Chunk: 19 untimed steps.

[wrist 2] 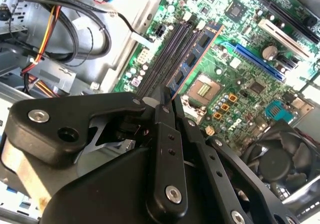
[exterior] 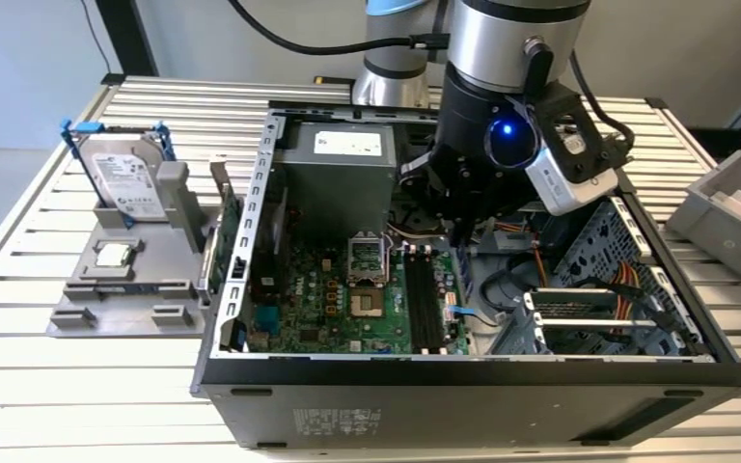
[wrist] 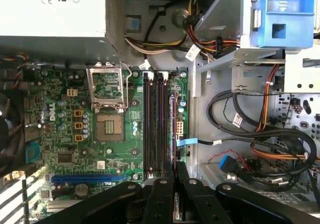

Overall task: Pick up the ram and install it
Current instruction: 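Insert the ram into the slot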

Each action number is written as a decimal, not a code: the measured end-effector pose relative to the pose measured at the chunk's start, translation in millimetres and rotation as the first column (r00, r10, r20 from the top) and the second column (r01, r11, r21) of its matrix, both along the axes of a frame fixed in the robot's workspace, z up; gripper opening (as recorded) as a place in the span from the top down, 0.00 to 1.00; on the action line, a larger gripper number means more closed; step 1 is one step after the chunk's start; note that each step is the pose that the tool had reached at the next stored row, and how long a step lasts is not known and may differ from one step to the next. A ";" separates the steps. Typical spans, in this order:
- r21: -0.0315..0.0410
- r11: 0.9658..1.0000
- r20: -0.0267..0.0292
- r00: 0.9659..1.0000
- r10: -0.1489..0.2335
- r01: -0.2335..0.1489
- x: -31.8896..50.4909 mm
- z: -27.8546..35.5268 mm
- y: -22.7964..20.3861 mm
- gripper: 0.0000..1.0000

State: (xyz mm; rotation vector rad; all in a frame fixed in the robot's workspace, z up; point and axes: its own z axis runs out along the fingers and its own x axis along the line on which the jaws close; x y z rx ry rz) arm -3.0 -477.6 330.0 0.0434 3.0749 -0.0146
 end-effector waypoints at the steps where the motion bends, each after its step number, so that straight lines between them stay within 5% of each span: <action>1: 0.000 1.000 0.000 1.000 0.000 0.000 0.4 -0.6 0.0 1.00; 19: 0.000 1.000 0.000 1.000 0.000 0.000 1.5 -10.1 0.2 1.00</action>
